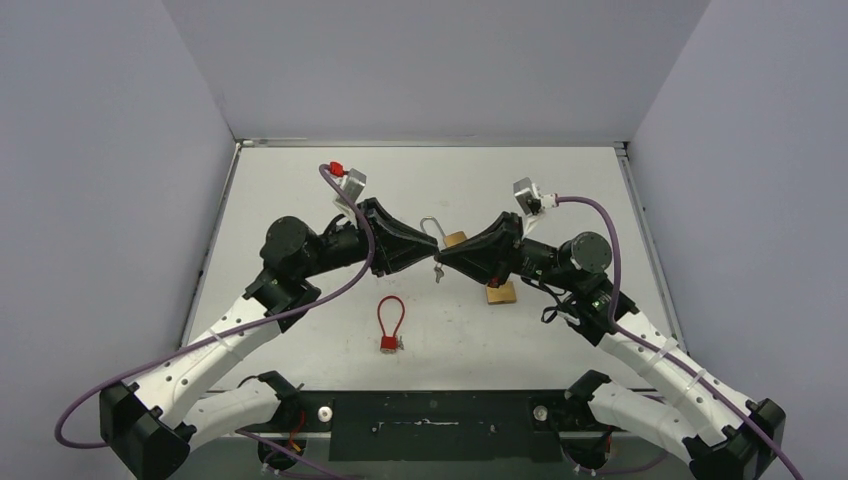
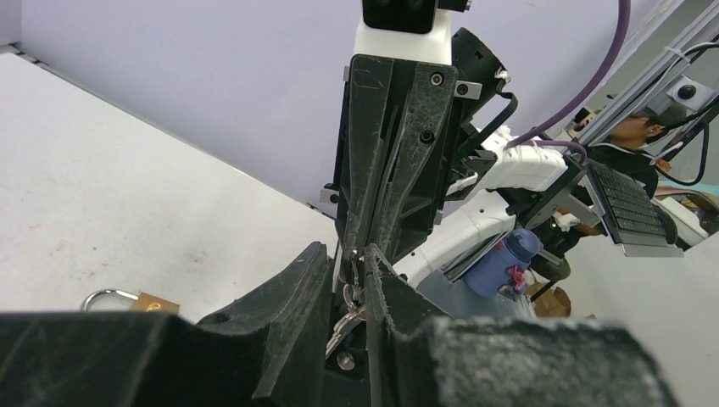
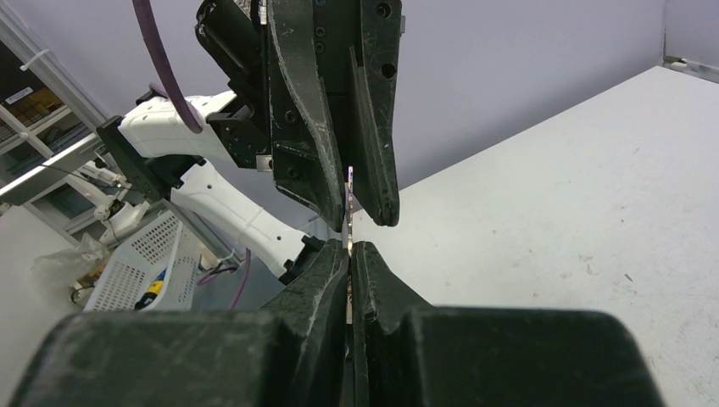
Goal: Unlock with the key
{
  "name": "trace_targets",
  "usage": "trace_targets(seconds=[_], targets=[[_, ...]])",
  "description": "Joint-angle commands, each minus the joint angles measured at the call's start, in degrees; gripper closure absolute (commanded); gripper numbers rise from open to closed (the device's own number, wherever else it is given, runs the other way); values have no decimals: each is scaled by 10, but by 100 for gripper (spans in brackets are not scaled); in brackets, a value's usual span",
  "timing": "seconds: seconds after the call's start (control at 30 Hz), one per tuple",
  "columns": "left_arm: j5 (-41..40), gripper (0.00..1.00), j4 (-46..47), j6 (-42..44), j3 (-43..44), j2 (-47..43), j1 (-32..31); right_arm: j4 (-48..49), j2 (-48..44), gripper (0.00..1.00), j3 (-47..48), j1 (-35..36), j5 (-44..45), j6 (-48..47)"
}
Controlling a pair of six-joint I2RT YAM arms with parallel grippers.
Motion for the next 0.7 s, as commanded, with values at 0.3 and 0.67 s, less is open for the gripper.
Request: trace_targets(seconds=[0.3, 0.67], targets=[[16, 100, 93, -15, -19, 3, 3, 46, 14, 93, 12, 2, -26, 14], [18, 100, 100, -16, -21, 1, 4, 58, 27, 74, 12, 2, -24, 27]])
